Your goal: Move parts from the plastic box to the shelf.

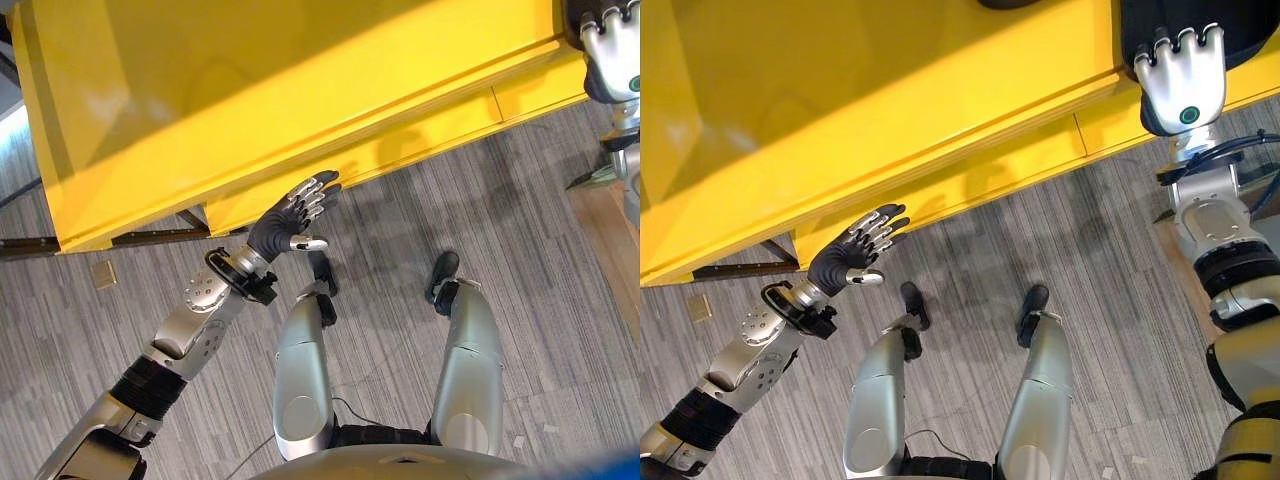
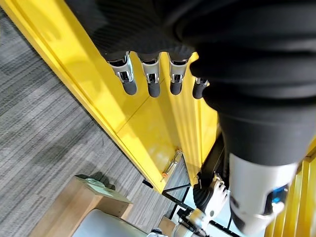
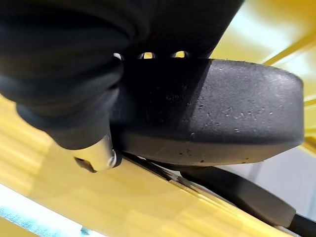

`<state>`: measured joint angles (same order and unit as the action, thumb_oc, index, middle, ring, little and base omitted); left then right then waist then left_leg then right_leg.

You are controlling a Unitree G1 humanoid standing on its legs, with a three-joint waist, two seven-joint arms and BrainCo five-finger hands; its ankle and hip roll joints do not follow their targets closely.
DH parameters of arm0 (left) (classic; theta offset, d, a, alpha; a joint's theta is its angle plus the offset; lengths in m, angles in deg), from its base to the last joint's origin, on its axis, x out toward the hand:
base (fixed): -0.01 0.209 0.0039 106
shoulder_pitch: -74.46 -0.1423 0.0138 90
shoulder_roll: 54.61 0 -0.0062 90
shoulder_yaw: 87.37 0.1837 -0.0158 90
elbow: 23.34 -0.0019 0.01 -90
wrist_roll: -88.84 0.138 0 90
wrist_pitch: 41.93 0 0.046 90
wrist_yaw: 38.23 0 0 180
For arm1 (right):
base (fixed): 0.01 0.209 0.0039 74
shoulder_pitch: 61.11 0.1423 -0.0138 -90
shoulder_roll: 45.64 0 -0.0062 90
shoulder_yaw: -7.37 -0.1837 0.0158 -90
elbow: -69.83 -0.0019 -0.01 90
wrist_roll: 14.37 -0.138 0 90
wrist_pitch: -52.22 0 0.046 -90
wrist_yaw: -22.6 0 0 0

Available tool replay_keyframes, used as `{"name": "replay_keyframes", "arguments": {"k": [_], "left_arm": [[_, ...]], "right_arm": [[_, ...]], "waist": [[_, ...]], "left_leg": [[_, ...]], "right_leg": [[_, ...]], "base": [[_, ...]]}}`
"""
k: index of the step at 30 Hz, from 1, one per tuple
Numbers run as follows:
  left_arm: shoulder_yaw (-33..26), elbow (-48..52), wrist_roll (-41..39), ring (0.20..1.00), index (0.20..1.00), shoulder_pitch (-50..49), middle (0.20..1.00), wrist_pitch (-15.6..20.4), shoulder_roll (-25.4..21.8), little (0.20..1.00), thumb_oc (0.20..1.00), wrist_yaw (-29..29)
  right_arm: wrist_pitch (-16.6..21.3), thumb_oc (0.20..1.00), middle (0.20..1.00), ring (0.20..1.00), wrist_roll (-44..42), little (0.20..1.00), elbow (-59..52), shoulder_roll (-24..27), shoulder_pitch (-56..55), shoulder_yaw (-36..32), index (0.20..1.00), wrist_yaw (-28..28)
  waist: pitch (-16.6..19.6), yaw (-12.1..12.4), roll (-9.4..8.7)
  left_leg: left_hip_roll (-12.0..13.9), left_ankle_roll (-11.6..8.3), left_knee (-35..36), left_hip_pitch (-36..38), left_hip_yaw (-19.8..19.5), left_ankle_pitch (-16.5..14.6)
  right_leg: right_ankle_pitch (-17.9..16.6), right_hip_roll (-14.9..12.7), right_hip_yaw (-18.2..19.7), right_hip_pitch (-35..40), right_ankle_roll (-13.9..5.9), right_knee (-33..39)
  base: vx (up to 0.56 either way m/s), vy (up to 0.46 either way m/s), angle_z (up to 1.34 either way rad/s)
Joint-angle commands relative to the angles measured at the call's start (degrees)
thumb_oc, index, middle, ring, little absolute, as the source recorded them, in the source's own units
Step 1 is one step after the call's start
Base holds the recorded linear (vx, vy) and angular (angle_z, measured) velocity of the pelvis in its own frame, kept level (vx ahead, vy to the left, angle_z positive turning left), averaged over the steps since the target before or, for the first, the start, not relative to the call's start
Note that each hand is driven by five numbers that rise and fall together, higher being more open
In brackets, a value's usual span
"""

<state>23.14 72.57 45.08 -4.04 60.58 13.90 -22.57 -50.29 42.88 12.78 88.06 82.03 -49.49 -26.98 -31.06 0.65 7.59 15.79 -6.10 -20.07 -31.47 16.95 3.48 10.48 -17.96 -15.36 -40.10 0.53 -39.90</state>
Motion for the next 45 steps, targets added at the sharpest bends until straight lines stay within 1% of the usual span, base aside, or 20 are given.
{"name": "replay_keyframes", "arguments": {"k": [1, 4, 5, 6, 8, 12, 18, 22, 24, 25, 26, 30, 31, 32, 33, 34, 36, 37, 42, 45], "left_arm": [[-0.9, 5.2, 2.3, 1.000, 1.000, -1.9, 1.000, 2.8, 0.8, 1.000, 1.000, 1.2], [-1.5, 6.3, 3.4, 1.000, 1.000, -3.4, 1.000, 2.8, 2.1, 1.000, 1.000, 0.0], [-1.9, 6.9, 3.7, 1.000, 1.000, -4.0, 1.000, 2.3, 2.6, 1.000, 1.000, -0.1], [-2.0, 7.0, 3.9, 1.000, 1.000, -4.2, 1.000, 2.2, 2.7, 1.000, 1.000, -0.3], [-1.9, 7.6, 4.3, 1.000, 1.000, -3.5, 1.000, 1.1, 3.9, 1.000, 1.000, -2.1], [-1.5, 8.1, 4.7, 1.000, 1.000, -2.1, 1.000, -0.2, 4.6, 1.000, 1.000, -3.7], [-2.3, 8.9, 4.1, 1.000, 1.000, -2.2, 1.000, -2.1, 5.0, 1.000, 1.000, -3.9], [-3.7, 9.4, 3.9, 1.000, 1.000, -5.5, 1.000, -2.2, 5.1, 1.000, 1.000, -1.8], [-4.1, 9.5, 3.8, 1.000, 1.000, -6.5, 1.000, -2.2, 5.3, 1.000, 1.000, -1.2], [-4.4, 9.5, 3.6, 1.000, 1.000, -7.3, 1.000, -2.5, 5.6, 1.000, 1.000, -0.9], [-4.6, 9.5, 3.4, 1.000, 1.000, -7.6, 1.000, -2.8, 5.7, 1.000, 1.000, -0.7], [-5.1, 9.1, 3.3, 1.000, 1.000, -8.8, 1.000, -4.4, 6.0, 1.000, 1.000, 0.3], [-5.1, 8.8, 3.2, 1.000, 1.000, -9.3, 1.000, -5.0, 6.3, 1.000, 1.000, 1.0], [-5.2, 8.4, 3.6, 1.000, 1.000, -10.1, 1.000, -5.5, 6.5, 1.000, 1.000, 1.5], [-5.3, 8.2, 3.8, 1.000, 1.000, -10.4, 1.000, -5.7, 6.6, 1.000, 1.000, 1.7], [-5.4, 8.1, 3.8, 1.000, 1.000, -10.8, 1.000, -6.3, 6.6, 1.000, 1.000, 1.9], [-5.6, 7.8, 3.9, 1.000, 1.000, -11.2, 1.000, -6.7, 6.8, 1.000, 1.000, 2.2], [-5.5, 7.2, 4.7, 1.000, 1.000, -11.4, 1.000, -7.0, 7.0, 1.000, 1.000, 2.1], [-4.9, 5.5, 6.2, 1.000, 1.000, -11.9, 1.000, -6.8, 7.5, 1.000, 1.000, 1.7], [-4.8, 4.5, 7.8, 1.000, 1.000, -11.5, 1.000, -6.7, 7.9, 1.000, 1.000, 1.5]], "right_arm": [[2.1, 0.200, 0.200, 0.200, -2.3, 0.200, -8.0, -0.2, -1.1, -5.5, 0.200, -2.2], [2.4, 0.200, 0.200, 0.200, -4.0, 0.200, -17.3, -3.3, -10.6, -11.1, 0.200, -4.2], [1.9, 0.200, 0.200, 0.200, -4.5, 0.200, -21.7, -5.6, -15.6, -13.7, 0.200, -5.1], [1.9, 0.200, 0.200, 0.200, -4.4, 0.200, -22.7, -6.2, -16.7, -14.4, 0.200, -5.2], [1.1, 0.200, 0.200, 0.200, -4.2, 0.200, -29.3, -10.5, -22.5, -16.4, 0.200, -6.2], [1.5, 0.200, 0.200, 0.200, -3.2, 0.200, -33.9, -13.0, -24.9, -16.8, 0.200, -5.7], [1.8, 0.200, 0.200, 0.200, -2.5, 0.200, -38.0, -13.9, -27.6, -18.1, 0.200, -3.9], [0.8, 0.200, 0.200, 0.200, -4.9, 0.200, -39.8, -14.3, -33.7, -20.8, 0.200, -4.7], [2.0, 0.200, 0.200, 0.200, -5.7, 0.200, -39.8, -14.6, -35.9, -21.4, 0.200, -6.0], [4.7, 0.200, 0.200, 0.200, -5.5, 0.200, -40.3, -15.3, -37.2, -21.9, 0.200, -6.5], [6.2, 0.200, 0.200, 0.200, -5.1, 0.200, -40.8, -15.4, -37.7, -22.0, 0.200, -6.4], [12.2, 0.200, 0.200, 0.200, -5.2, 0.200, -43.1, -15.1, -39.3, -22.0, 0.200, -1.7], [13.6, 0.200, 0.200, 0.200, -6.2, 0.200, -43.7, -15.1, -39.6, -21.0, 0.200, 1.3], [16.1, 0.200, 0.200, 0.200, -7.1, 0.200, -43.7, -15.1, -39.6, -19.1, 0.200, 5.9], [16.7, 0.200, 0.200, 0.200, -7.8, 0.200, -43.6, -15.2, -39.5, -18.2, 0.200, 7.0], [18.2, 0.200, 0.200, 0.200, -10.8, 0.200, -43.6, -15.1, -39.2, -16.6, 0.200, 11.7], [18.7, 0.200, 0.200, 0.200, -12.7, 0.200, -43.5, -15.3, -39.0, -14.9, 0.200, 14.5], [18.8, 0.200, 0.200, 0.200, -13.0, 0.200, -42.6, -15.9, -37.9, -11.6, 0.200, 16.0], [19.7, 0.200, 0.200, 0.200, -13.4, 0.200, -40.5, -18.7, -35.8, -6.7, 0.200, 16.8], [19.4, 0.200, 0.200, 0.200, -13.5, 0.200, -39.0, -21.8, -32.8, -3.2, 0.200, 19.8]], "waist": [[1.3, 0.2, -0.46], [1.3, -1.3, -1.43], [1.3, -2.1, -1.94], [1.3, -2.3, -2.07], [1.3, -3.8, -2.90], [1.3, -5.0, -3.53], [1.4, -5.6, -4.22], [4.2, -5.9, -4.63], [5.5, -6.0, -4.86], [6.9, -6.0, -5.04], [7.7, -6.1, -5.18], [10.6, -5.9, -5.85], [11.8, -5.6, -6.17], [13.1, -5.1, -6.51], [13.5, -4.9, -6.58], [14.3, -4.3, -6.87], [14.9, -3.9, -7.06], [15.4, -3.1, -7.43], [15.7, -1.0, -7.90], [15.0, 1.1, -8.29]], "left_leg": [[-0.6, 1.61, -6.6, 2.3, 2.9, -9.8], [-0.5, 1.86, -5.8, 4.7, 3.5, -9.9], [-0.6, 1.99, -5.2, 6.3, 3.8, -10.1], [-0.6, 2.02, -5.1, 6.7, 3.9, -10.1], [-0.9, 2.26, -3.5, 10.2, 4.5, -10.0], [-1.4, 2.42, -1.6, 13.8, 4.5, -9.7], [-2.0, 2.48, 1.4, 19.7, 4.4, -9.1], [-2.1, 2.58, 4.1, 23.6, 5.1, -8.6], [-2.3, 2.71, 4.9, 25.3, 5.1, -8.6], [-2.5, 2.80, 5.8, 26.8, 5.2, -8.5], [-2.6, 2.81, 6.1, 27.5, 5.2, -8.5], [-3.1, 2.79, 8.2, 30.3, 5.2, -8.4], [-3.2, 2.78, 8.7, 31.1, 5.2, -8.4], [-3.4, 2.77, 9.3, 32.0, 5.0, -8.2], [-3.3, 3.25, 9.8, 32.0, 5.8, -7.1], [-3.4, 3.14, 10.2, 32.4, 5.7, -7.0], [-3.6, 3.22, 10.6, 32.9, 5.5, -6.8], [-4.0, 3.32, 11.2, 33.6, 5.3, -6.8], [-4.6, 3.76, 11.8, 33.8, 4.5, -6.6], [-5.0, 3.85, 11.8, 32.7, 3.6, -6.4]], "right_leg": [[5.1, 1.8, -0.2, 4.2, -3.47, -2.8], [5.2, 2.6, 0.4, 6.0, -3.62, -2.2], [5.2, 3.1, 0.8, 7.4, -3.81, -1.6], [5.2, 3.2, 0.9, 7.7, -3.87, -1.4], [5.0, 4.5, 1.8, 10.9, -4.11, 0.4], [4.8, 5.7, 3.0, 14.5, -4.24, 2.7], [4.1, 6.2, 3.6, 20.7, -4.51, 6.5], [3.4, 6.3, 3.3, 25.3, -4.77, 10.3], [3.1, 6.6, 3.3, 27.4, -4.76, 12.0], [2.9, 6.8, 3.4, 29.3, -4.77, 13.6], [2.8, 6.9, 3.4, 30.2, -4.76, 14.4], [2.0, 7.3, 3.1, 34.0, -5.02, 18.4], [1.6, 7.4, 2.9, 35.1, -5.12, 19.6], [1.1, 7.4, 2.6, 36.3, -5.26, 20.9], [-0.1, 7.6, 1.9, 36.5, -4.81, 21.7], [-0.5, 7.6, 1.5, 37.2, -4.99, 22.5], [-0.8, 7.6, 1.2, 37.8, -5.08, 23.1], [-1.1, 7.5, 0.6, 38.8, -5.18, 23.8], [-1.1, 7.3, -1.0, 39.8, -5.42, 23.7], [-1.1, 7.2, -2.1, 39.7, -5.47, 23.4]], "base": [[0.02, 0.048, 0.06], [0.00, 0.086, 0.05], [0.00, 0.084, 0.01], [0.01, 0.096, -0.02], [0.01, 0.113, -0.05], [0.00, 0.074, -0.07], [0.02, 0.065, -0.06], [0.10, 0.059, 0.00], [0.11, 0.059, -0.03], [0.13, 0.067, -0.03], [0.17, 0.084, -0.05], [0.14, 0.035, -0.08], [0.19, 0.034, 0.00], [0.13, 0.023, 0.04], [0.11, 0.026, 0.06], [0.05, 0.016, 0.03], [0.11, 0.032, 0.03], [0.11, 0.034, 0.06], [0.05, 0.030, 0.13], [-0.01, 0.021, 0.18]]}}
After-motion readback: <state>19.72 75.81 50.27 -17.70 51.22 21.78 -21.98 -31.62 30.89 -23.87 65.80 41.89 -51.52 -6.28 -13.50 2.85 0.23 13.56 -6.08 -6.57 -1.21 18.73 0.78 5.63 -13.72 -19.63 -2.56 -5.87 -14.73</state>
